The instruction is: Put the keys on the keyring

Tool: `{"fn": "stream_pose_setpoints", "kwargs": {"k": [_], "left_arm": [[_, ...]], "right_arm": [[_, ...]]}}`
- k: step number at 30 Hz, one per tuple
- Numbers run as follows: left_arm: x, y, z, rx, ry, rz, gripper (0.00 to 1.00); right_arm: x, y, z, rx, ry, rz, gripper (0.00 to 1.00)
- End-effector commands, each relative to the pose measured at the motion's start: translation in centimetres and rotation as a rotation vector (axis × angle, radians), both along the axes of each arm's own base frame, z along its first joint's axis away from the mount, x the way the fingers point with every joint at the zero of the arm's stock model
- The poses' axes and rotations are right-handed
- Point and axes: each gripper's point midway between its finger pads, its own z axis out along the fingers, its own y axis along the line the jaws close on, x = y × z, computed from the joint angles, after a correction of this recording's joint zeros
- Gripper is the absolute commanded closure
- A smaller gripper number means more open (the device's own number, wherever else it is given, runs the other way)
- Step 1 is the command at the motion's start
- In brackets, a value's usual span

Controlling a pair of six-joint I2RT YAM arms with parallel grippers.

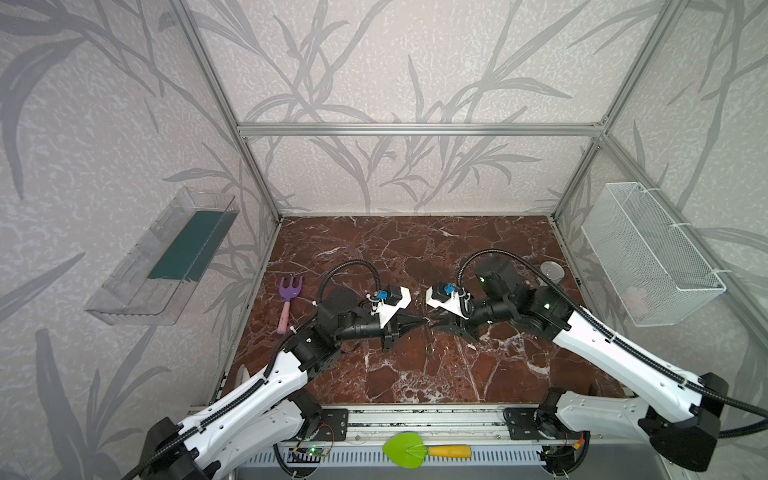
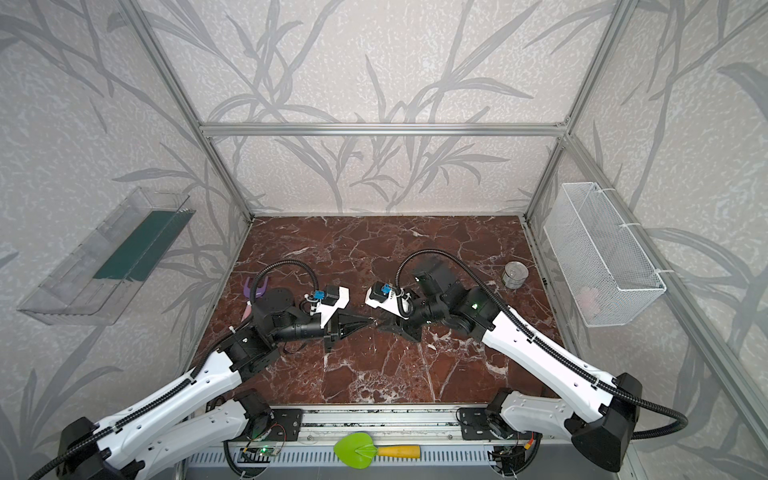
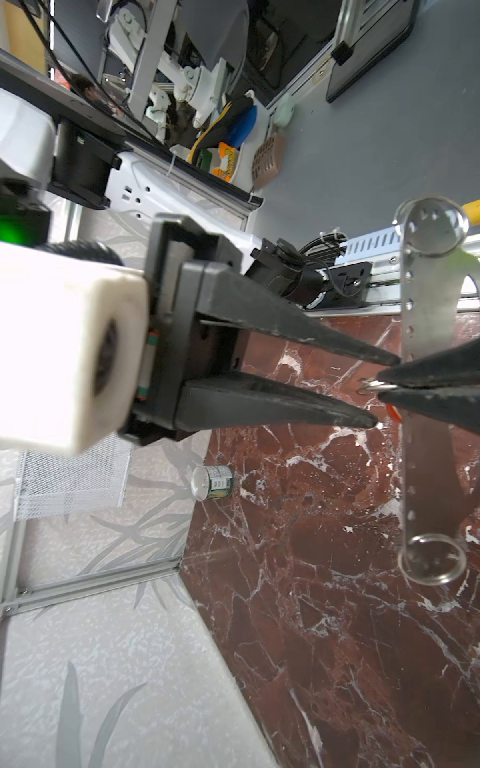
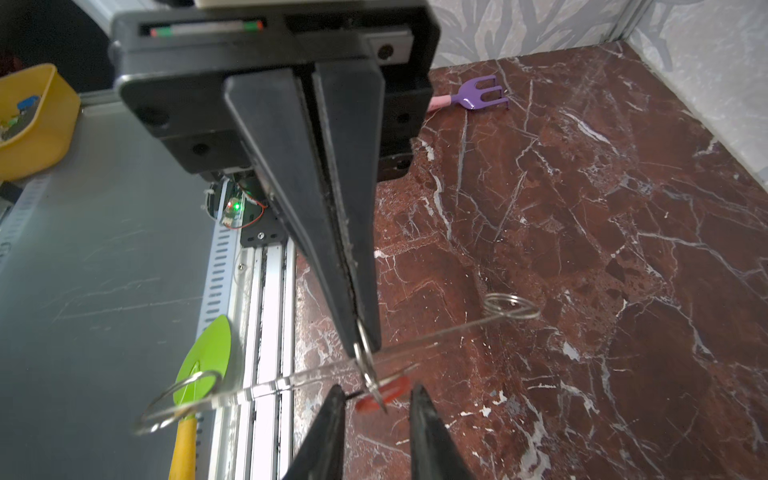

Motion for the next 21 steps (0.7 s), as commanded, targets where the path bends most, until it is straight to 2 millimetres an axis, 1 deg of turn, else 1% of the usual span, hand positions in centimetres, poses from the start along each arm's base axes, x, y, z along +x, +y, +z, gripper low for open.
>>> {"fn": "stream_pose_setpoints", "kwargs": {"k": [1, 6, 9, 13, 16, 21], "left_arm": [[0.1, 0.2, 3.4, -0.141, -0.083, 0.018, 1.00], [0.1, 0.4, 3.8, -0.217, -0.109, 0.031, 1.00], [0.3, 0.5, 3.8, -0.236, -0.115, 0.044, 1.00], [0.5, 0.7, 3.9, -0.262, -0.127, 0.065, 1.00], [0.5, 0.9, 4.0, -0.292, -0.136, 0.073, 1.00], [0.7, 1.3, 4.2, -0.328, -0.153, 0.097, 1.00]], "right_arm": [[0.9, 0.6, 2.3, 0.126, -0.032, -0.069, 0.72], [1.1, 0.6, 2.5, 0.212, -0.027, -0.114, 0.84], [0.7, 0.8, 2.7, 0.262, -0.009, -0.102, 0.91], [0.0, 1.3, 2.5, 0.280, 0.027, -0.064, 0.94], [-0.5, 1.7, 2.0, 0.275, 0.061, -0.028, 0.99], [-1.6, 2.1, 1.3, 0.266, 0.083, 0.025, 1.00]]}}
